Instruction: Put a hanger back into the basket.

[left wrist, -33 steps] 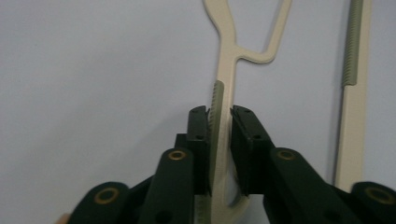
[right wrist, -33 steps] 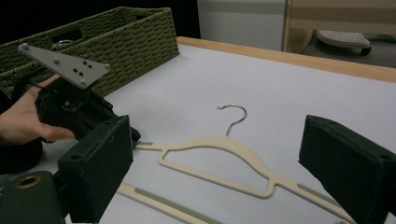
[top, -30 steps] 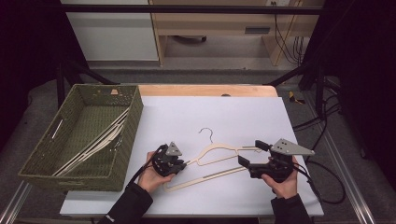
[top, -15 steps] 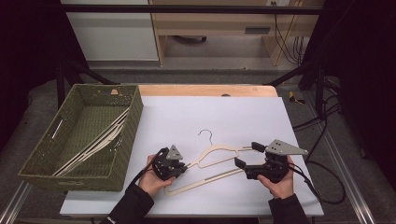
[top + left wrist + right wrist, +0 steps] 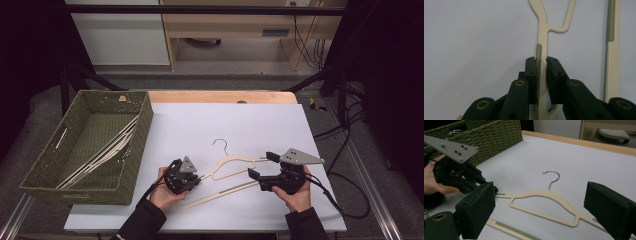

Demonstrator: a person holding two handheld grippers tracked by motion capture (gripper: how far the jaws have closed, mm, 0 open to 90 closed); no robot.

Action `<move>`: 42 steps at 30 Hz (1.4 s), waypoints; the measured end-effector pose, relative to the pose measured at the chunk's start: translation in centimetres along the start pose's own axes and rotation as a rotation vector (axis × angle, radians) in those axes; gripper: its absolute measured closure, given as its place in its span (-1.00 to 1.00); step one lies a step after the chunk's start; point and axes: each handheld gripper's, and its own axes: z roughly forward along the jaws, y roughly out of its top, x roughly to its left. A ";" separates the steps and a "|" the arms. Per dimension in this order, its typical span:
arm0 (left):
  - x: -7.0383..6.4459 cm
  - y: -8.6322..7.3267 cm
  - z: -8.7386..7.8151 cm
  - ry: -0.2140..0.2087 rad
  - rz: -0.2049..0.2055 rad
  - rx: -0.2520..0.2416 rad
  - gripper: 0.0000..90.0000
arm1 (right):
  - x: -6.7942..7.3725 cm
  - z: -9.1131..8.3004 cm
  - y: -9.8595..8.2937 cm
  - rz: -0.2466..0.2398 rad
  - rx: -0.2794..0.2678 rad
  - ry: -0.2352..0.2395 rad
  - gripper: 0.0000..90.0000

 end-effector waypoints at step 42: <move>-3.6 2.3 -6.4 0.120 0.100 -0.151 0.77 | -0.6 15.1 2.3 0.095 0.240 -0.116 0.19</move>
